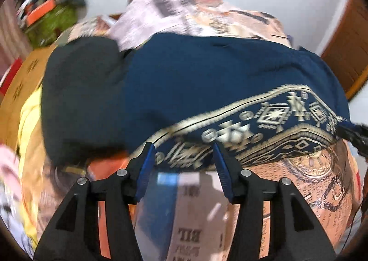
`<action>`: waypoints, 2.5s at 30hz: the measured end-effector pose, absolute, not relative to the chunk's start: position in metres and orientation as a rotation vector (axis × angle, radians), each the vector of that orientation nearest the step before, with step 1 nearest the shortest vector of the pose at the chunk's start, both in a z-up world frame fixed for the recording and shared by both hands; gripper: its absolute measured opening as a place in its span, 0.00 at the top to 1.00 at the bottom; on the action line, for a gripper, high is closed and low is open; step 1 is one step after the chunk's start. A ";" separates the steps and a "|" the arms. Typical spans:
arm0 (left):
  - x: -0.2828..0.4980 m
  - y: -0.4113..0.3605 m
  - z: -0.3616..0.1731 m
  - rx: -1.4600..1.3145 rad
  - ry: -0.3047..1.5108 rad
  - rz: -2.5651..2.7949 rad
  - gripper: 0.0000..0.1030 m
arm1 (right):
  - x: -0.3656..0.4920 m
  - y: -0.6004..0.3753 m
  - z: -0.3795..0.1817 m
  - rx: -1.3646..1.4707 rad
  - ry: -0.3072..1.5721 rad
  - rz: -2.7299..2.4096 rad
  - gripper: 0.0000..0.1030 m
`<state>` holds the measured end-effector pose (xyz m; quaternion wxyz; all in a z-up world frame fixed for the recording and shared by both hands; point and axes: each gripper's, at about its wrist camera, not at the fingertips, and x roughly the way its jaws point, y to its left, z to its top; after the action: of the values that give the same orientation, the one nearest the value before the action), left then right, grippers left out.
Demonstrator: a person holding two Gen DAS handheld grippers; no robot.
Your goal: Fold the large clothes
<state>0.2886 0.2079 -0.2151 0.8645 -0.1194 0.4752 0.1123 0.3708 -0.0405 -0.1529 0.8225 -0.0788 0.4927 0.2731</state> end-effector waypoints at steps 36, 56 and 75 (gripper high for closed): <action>0.301 0.272 -0.266 -0.883 0.809 0.035 0.79 | 0.373 -0.007 -0.156 -0.144 1.046 0.615 0.51; 0.259 0.239 -0.102 -0.355 0.536 0.131 0.98 | 0.365 0.104 -0.144 -0.275 1.027 0.755 0.51; 0.322 0.119 -0.097 -0.167 0.613 -0.096 0.98 | 0.379 0.003 -0.148 -0.043 1.041 0.713 0.50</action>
<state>0.3220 0.1190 -0.0973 0.9487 -0.0822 0.3015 -0.0474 0.3786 0.0026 -0.1476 0.8072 -0.0199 0.4868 0.3332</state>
